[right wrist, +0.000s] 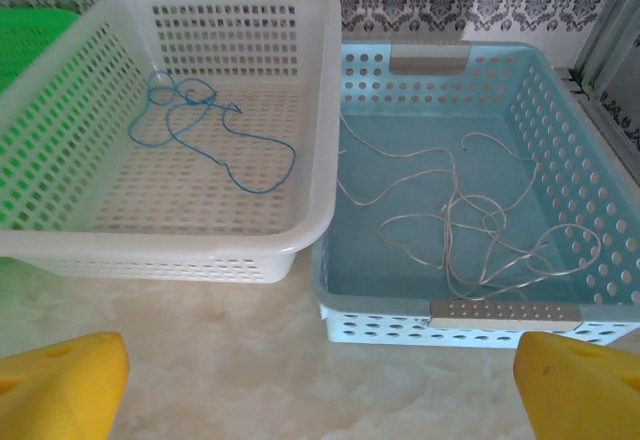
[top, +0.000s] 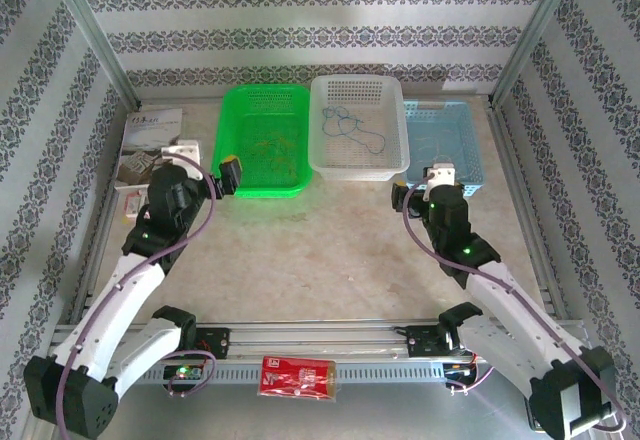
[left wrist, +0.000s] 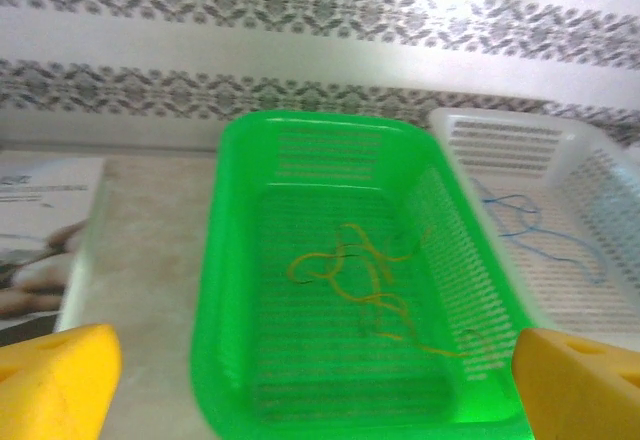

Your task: Untangle the cables

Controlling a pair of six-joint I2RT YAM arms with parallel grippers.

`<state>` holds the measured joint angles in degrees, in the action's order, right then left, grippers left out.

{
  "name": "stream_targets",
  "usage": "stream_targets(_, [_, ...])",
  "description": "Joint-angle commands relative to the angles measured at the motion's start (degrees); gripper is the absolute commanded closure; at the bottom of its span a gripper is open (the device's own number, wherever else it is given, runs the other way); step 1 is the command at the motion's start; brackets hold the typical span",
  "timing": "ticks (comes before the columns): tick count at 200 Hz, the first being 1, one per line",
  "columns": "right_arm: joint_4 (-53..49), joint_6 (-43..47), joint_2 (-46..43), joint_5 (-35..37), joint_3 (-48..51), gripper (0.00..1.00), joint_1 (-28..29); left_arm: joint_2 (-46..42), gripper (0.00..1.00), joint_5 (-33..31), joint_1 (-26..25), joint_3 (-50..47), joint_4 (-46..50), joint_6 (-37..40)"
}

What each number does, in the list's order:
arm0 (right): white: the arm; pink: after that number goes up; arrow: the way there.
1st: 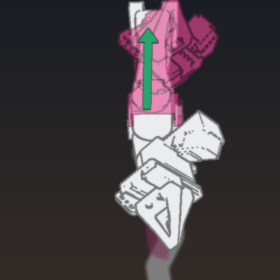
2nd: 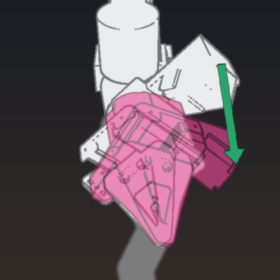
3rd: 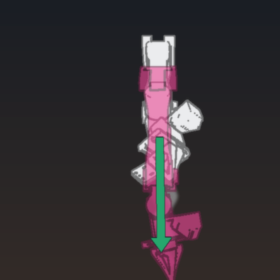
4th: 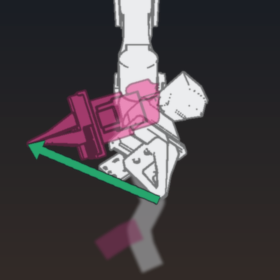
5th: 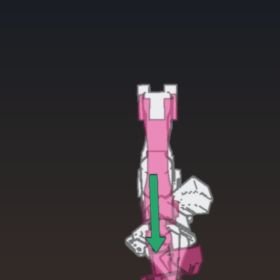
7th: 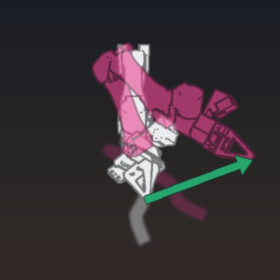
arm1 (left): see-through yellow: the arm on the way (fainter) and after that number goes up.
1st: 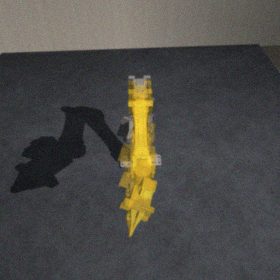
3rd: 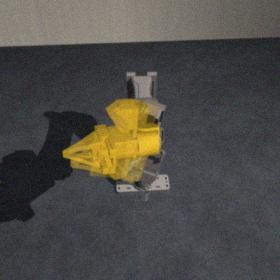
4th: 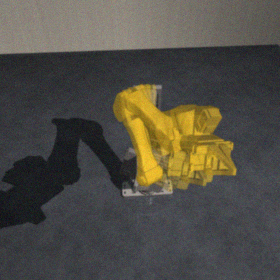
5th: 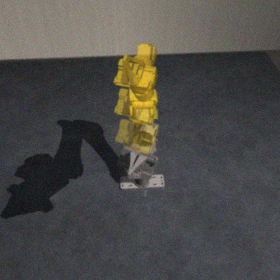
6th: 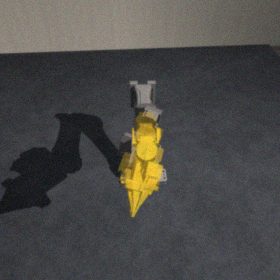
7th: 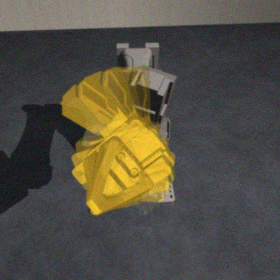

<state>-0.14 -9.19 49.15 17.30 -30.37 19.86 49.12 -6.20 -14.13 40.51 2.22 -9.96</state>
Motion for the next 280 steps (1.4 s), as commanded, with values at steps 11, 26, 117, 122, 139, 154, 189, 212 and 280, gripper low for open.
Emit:
stream_targets(11, [6.2, 4.94, 4.58, -4.61, 1.45, 0.02, -4.6, 0.74, 0.0, -8.5, 1.4, -7.13, -9.42, 9.02])
stream_targets(26, [9.63, 5.66, 5.62, -4.73, 3.91, 0.02, -6.87, 1.97, 0.0, -8.42, 2.52, -9.65, -10.81, 9.04])
stream_targets(117, [36.51, 9.3, 18.59, -3.25, 13.46, 0.02, -12.35, 23.8, 0.0, -15.12, 4.19, -24.3, -50.97, 10.9])
stream_targets(122, [37.8, 9.74, 19.15, -4.5, 13.7, 0.02, -12.46, 25.35, 0.0, -14.57, 4.39, -24.12, -52.39, 11.49])
stream_targets(139, [45.93, 11.16, 22.45, -6.94, 14.77, 0.02, -12.82, 30.53, 0.0, -12.56, 5.25, -23.62, -57.06, 13.6])
stream_targets(154, [49.68, 11.36, 24.9, -9.56, 14.54, 0.02, -14.23, 34.23, 0.0, -11.42, 5.93, -24.23, -62.33, 14.09])
stream_targets(189, [75.53, 7.35, 41.04, -13.8, 18.82, 0.02, -18.42, 39.09, 0.0, -7.23, 7.48, -23.46, -65.2, 13.96])
stream_targets(212, [64.95, 7.7, 37.52, -21.39, 16.06, 0.02, -20.05, 39.4, 0.0, -2.84, 9.13, -22.49, -62.78, 13.09])
stream_targets(280, [56.55, 5.65, 38.84, -17.04, 11.03, 0.02, -20.41, 42.36, 0.0, 2.41, 13.25, -18.67, -57.56, 9.72])
